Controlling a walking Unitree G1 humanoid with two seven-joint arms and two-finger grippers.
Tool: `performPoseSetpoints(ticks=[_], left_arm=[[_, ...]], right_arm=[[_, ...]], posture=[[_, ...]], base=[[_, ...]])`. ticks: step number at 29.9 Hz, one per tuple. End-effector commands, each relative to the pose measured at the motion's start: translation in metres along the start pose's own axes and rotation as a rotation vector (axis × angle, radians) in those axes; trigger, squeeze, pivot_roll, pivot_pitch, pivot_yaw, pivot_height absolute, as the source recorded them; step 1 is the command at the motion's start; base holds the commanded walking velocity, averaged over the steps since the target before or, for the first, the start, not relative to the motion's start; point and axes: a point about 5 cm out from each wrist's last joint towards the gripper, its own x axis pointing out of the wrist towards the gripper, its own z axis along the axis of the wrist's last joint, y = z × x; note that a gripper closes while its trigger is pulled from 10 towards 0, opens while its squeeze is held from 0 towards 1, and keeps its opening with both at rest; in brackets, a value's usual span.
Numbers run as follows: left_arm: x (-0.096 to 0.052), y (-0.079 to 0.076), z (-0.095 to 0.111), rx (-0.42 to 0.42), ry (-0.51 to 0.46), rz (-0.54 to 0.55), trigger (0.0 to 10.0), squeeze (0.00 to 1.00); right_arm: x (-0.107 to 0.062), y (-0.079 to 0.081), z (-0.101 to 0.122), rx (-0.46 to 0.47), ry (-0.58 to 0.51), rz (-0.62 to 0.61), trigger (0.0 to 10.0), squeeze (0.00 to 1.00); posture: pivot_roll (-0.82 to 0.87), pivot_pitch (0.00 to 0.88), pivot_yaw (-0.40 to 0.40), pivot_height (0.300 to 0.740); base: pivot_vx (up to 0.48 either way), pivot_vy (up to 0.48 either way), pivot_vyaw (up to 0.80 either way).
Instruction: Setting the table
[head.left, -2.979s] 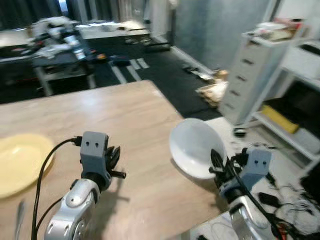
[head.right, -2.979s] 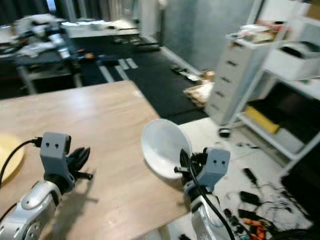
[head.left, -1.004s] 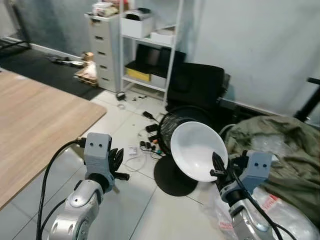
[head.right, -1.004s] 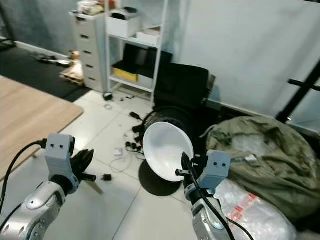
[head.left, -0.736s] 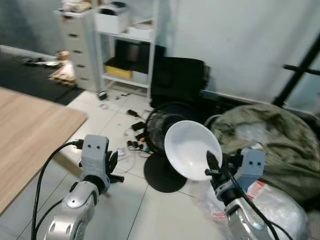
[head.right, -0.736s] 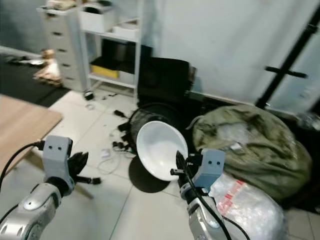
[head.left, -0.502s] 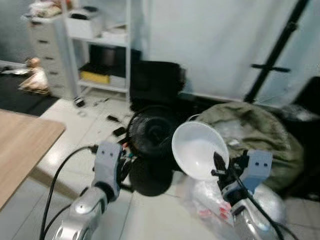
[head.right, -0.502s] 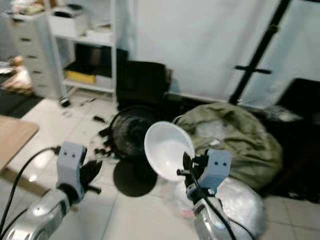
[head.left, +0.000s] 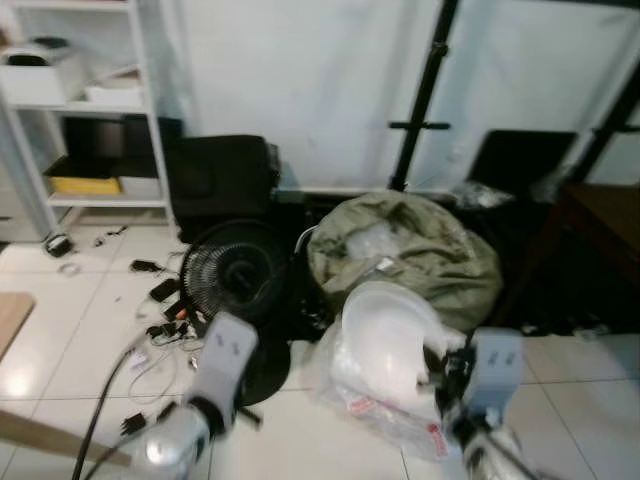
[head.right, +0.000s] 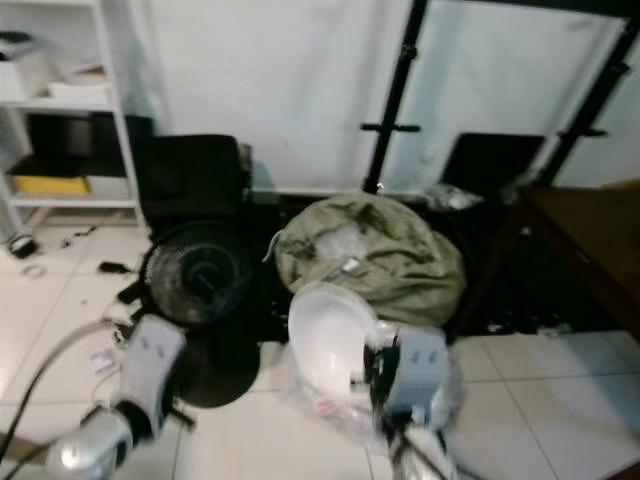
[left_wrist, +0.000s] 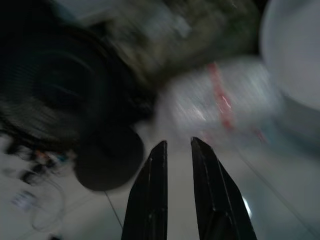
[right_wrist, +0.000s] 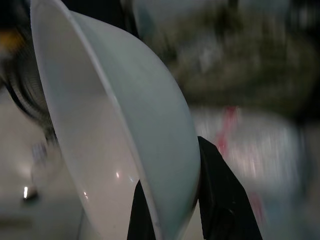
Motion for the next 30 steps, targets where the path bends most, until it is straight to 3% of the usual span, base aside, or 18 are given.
performPoseSetpoints(ticks=[1,4,9,12,16,23,30], left_arm=[[-0.001,-0.009,-0.014,0.021,0.047,-0.042,10.0,0.00],[-0.004,-0.017,-0.042,-0.035,0.159,-0.059,10.0,0.00],[-0.010,-0.023,-0.068,-0.099,0.258,-0.041,10.0,0.00],[-0.016,-0.026,-0.092,-0.179,0.351,-0.002,10.0,0.00],[-0.021,-0.029,-0.110,-0.199,0.426,0.000,10.0,0.00],[-0.024,-0.032,-0.117,-0.214,0.439,-0.010,10.0,0.00],[-0.021,-0.035,-0.113,-0.153,0.396,-0.066,10.0,0.00]], right_arm=[[-0.003,-0.001,-0.013,-0.056,0.047,0.022,10.0,0.00],[-0.012,-0.003,-0.040,-0.104,0.146,0.052,10.0,0.00],[-0.021,-0.007,-0.068,-0.116,0.252,0.072,10.0,0.00],[-0.025,-0.009,-0.086,-0.086,0.316,0.078,10.0,0.00],[-0.026,-0.013,-0.097,-0.042,0.349,0.048,10.0,0.00],[-0.025,-0.006,-0.098,-0.016,0.340,0.071,10.0,0.00],[-0.025,-0.005,-0.099,-0.001,0.308,0.064,10.0,0.00]], posture=[[0.07,0.078,0.044,0.740],[0.06,0.078,0.036,0.740],[0.05,0.076,0.026,0.740],[0.06,0.073,0.011,0.740],[0.07,0.070,0.002,0.740],[0.07,0.070,-0.005,0.740],[0.06,0.073,0.010,0.740]], base=[[0.000,0.000,-0.80],[0.000,0.000,-0.80],[0.000,0.000,-0.80],[0.000,0.000,-0.80],[0.000,0.000,-0.80],[0.000,0.000,-0.80],[0.000,0.000,-0.80]])
